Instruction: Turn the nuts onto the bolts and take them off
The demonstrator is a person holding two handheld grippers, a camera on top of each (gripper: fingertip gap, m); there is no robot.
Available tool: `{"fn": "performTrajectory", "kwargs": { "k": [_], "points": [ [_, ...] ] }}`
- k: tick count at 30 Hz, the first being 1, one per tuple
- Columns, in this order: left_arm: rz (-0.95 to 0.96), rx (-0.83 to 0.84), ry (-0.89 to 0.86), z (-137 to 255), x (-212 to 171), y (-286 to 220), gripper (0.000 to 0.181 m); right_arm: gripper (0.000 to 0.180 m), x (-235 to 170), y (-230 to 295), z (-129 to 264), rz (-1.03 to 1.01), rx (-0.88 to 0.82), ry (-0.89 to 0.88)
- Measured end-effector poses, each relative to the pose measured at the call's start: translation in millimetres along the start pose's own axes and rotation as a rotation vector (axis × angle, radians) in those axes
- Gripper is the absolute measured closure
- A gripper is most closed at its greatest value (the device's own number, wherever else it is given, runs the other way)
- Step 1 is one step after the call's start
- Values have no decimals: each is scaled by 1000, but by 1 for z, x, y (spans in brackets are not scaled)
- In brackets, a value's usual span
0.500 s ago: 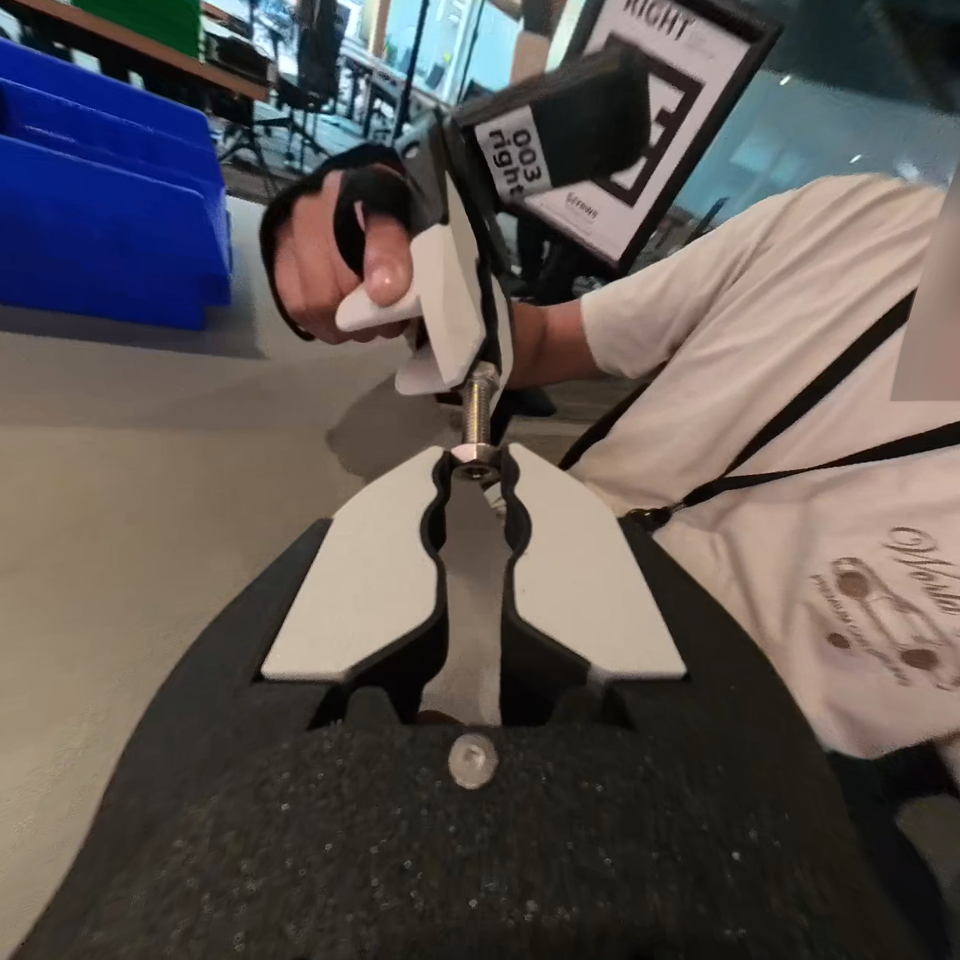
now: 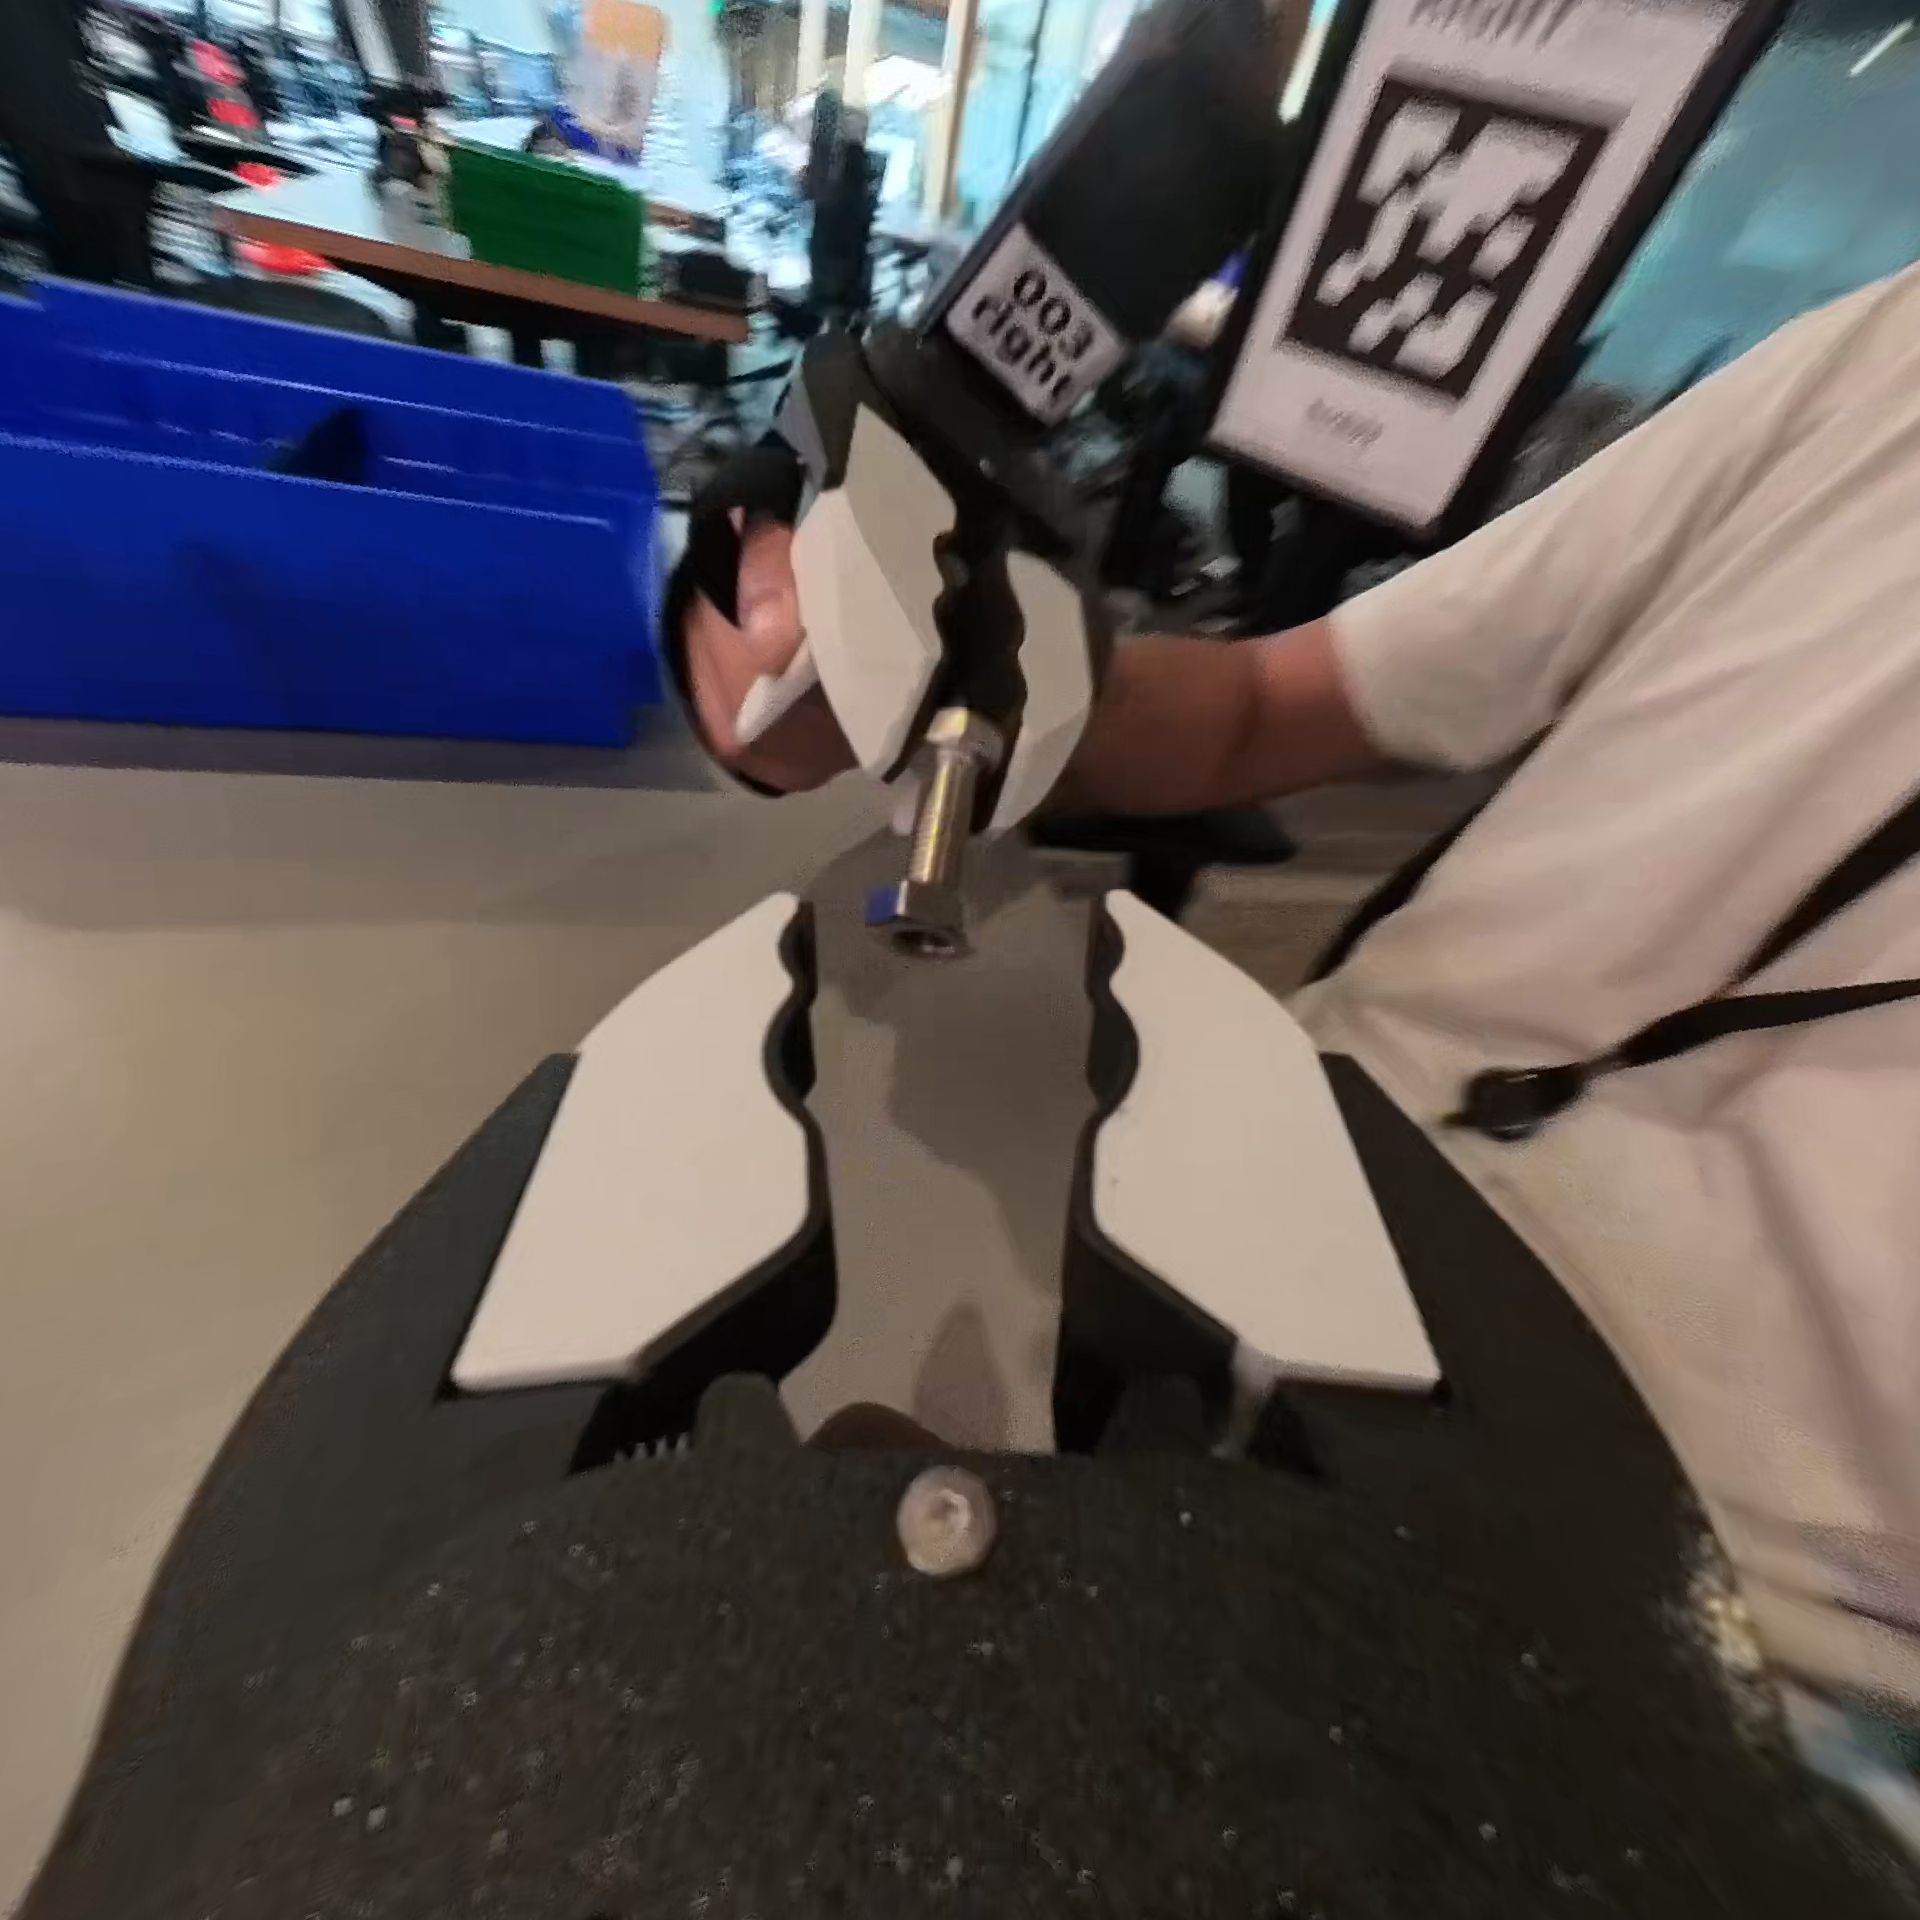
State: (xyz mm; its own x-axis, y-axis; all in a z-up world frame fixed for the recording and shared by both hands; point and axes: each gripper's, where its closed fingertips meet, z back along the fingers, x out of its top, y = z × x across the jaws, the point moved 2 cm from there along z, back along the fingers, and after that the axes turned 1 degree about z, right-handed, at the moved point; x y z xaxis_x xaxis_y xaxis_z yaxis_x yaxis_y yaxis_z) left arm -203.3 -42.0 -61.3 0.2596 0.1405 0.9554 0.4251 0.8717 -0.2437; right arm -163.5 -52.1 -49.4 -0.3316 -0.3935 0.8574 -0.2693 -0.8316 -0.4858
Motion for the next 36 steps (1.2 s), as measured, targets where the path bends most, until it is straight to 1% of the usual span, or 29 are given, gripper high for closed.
{"fn": "performTrajectory", "kwargs": {
  "k": [2, 5, 8, 10, 11, 13, 15, 17, 19, 20, 22, 26, 29, 32, 36],
  "points": [
    [-162, 180, 59, -2, -2, 10, 128, 162, 0, -6, 2, -85, -10, -32],
    [-495, 507, 123, 1, 3, 27, 131, 162, -3, -17, 4, -230, -19, -58],
    [-767, 751, 143, 7, 15, 31, 133, 162, -7, -24, 6, -345, -21, -86],
    [-942, 878, 166, 10, 20, 31, 132, 162, -8, -27, 6, -403, -19, -109],
    [-1017, 922, 183, 11, 21, 31, 132, 162, -9, -28, 5, -427, -12, -116],
    [-1102, 963, 214, 9, 19, 31, 134, 162, -10, -29, 4, -451, -17, -123],
    [-1130, 966, 238, 7, 15, 33, 135, 162, -11, -28, 2, -471, -7, -126],
    [-1148, 966, 226, 6, 16, 31, 138, 162, -14, -27, 0, -475, -2, -103],
    [-1142, 954, 222, 6, 16, 30, 149, 162, -16, -26, -2, -474, -5, -98],
    [-1142, 935, 226, 5, 14, 29, 163, 162, -15, -26, -2, -481, -3, -106],
    [-1100, 904, 236, 4, 11, 29, 163, 162, -15, -26, -1, -478, 0, -104],
    [-856, 755, 186, 2, 12, 26, 163, 162, -12, -24, 1, -423, 1, -96],
    [-652, 600, 124, 0, 12, 20, 163, 162, -7, -20, 2, -348, 7, -77],
    [-416, 410, 70, -2, 11, 13, 163, 162, -2, -14, 3, -261, 18, -49],
    [-185, 184, 25, -3, 8, 4, 163, 162, 1, -4, 4, -129, 39, -10]
  ]
}}
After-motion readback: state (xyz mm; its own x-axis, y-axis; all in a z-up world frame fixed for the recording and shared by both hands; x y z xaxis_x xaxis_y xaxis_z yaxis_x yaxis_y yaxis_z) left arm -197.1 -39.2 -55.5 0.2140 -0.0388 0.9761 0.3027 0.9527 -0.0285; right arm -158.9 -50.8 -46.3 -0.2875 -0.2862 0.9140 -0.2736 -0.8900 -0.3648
